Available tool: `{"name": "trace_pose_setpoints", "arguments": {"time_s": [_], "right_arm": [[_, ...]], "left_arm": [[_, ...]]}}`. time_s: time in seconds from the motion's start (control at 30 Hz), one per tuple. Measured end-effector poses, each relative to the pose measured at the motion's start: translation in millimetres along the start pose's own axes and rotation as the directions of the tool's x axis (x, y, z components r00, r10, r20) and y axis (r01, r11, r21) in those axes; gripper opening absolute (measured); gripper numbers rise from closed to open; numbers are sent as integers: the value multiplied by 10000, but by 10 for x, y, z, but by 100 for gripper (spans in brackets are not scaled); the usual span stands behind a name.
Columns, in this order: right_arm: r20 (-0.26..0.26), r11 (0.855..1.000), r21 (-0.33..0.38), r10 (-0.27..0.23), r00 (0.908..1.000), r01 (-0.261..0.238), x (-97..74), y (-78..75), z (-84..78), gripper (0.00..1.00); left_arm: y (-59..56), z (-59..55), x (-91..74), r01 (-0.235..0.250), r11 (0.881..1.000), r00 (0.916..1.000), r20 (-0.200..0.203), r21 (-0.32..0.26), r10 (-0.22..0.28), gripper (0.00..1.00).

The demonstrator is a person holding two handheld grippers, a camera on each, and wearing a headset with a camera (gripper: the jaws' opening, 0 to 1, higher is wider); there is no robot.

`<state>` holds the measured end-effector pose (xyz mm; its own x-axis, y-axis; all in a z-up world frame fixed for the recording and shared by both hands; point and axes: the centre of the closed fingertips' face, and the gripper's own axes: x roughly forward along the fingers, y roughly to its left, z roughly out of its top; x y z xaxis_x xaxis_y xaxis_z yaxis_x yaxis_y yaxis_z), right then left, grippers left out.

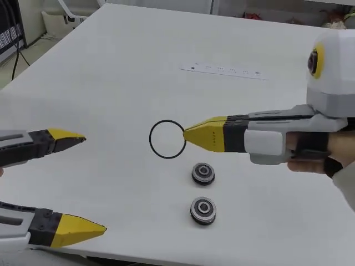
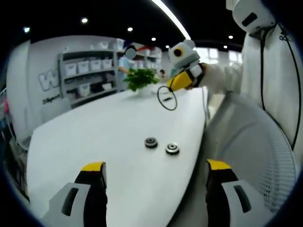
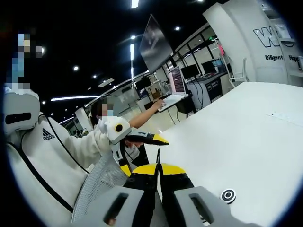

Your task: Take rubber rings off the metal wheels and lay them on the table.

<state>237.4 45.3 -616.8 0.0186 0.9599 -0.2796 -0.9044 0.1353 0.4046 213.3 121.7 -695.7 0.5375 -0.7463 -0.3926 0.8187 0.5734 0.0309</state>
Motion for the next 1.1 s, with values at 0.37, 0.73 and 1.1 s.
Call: {"name": "trace_pose_setpoints", "arguments": {"time_s": [0.37, 0.73, 1.1], "right_arm": [[-881, 9993, -350, 126, 9960, -157, 210, -12, -180, 0], [-1500, 9997, 227, -57, 9887, 92, 343, -222, -547, 0], [-2013, 9929, 1081, -279, 9791, 505, 391, -413, -883, 0]], "left_arm": [[2, -24, -3, -162, 9998, 9998, 67, -88, 163, 87], [-39, -64, 24, -136, 9999, 9999, -10, -94, 135, 87], [-49, -80, 38, -135, 9998, 9999, -28, -133, 134, 87]]}}
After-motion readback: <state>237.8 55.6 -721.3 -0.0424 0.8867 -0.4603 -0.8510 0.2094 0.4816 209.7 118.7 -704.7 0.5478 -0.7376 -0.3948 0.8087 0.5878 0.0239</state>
